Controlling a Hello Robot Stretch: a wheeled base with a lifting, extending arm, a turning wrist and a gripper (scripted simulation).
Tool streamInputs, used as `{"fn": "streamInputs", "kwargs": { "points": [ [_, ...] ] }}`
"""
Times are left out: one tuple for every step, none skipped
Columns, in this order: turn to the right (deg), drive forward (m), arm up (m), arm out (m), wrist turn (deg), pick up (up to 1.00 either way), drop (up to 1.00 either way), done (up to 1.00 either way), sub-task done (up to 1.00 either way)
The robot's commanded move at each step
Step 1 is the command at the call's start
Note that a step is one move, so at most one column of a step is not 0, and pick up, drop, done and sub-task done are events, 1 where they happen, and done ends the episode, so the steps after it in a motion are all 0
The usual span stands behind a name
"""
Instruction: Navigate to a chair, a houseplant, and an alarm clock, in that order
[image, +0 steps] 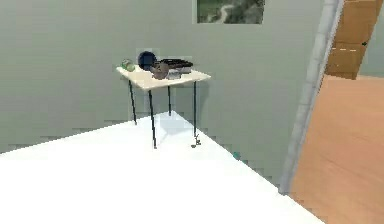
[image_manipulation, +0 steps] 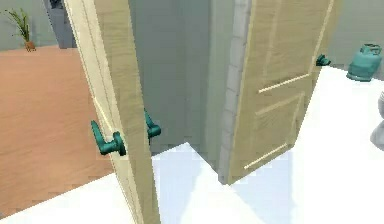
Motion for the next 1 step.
{"fn": "streamInputs", "kwargs": {
  "points": [
    [0.0, 0.35, 0.00, 0.00, 0.0, 0.00, 0.00, 0.00, 0.00]
  ]
}}
